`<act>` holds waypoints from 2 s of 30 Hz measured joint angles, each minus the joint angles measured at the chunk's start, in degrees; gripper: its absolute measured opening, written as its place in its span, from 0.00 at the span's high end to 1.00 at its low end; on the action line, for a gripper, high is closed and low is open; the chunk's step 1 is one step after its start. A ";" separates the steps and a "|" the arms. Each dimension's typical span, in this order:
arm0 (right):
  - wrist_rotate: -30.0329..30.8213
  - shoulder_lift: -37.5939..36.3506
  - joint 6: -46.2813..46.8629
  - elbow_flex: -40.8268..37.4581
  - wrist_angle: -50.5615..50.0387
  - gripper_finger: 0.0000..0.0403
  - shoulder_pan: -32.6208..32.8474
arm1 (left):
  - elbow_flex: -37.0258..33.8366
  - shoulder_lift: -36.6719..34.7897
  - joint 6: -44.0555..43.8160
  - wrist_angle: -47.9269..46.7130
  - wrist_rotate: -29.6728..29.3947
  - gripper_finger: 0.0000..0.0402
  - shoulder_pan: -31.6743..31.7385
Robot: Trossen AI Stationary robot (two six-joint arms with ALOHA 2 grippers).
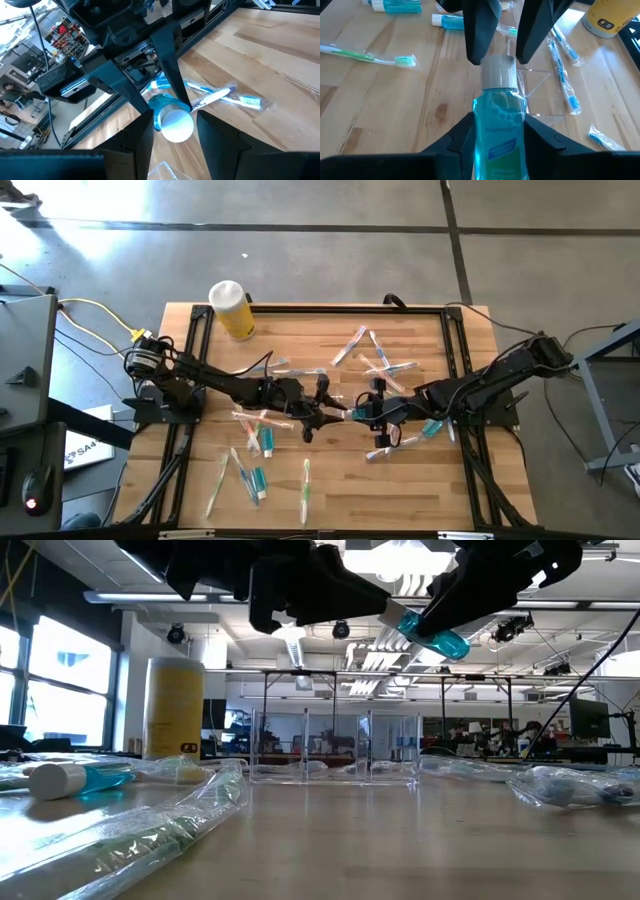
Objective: Pick & Place toothbrushing station
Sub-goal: Put the blue mouthwash into the transparent organizer
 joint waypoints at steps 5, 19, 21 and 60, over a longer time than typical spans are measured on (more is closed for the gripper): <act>-0.09 -0.02 0.01 -0.04 0.19 0.70 0.01 | -0.03 2.34 0.12 2.56 0.02 0.64 0.00; -0.11 -0.07 0.05 -0.07 0.26 0.70 0.01 | -0.04 2.78 1.51 5.82 0.16 0.64 0.09; -0.13 -0.07 0.03 -0.07 0.26 0.69 0.01 | -0.04 2.78 1.51 6.02 0.70 0.64 0.09; -0.26 0.00 -0.03 0.02 0.30 0.68 0.01 | 2.91 4.83 1.07 2.73 -0.33 0.64 0.13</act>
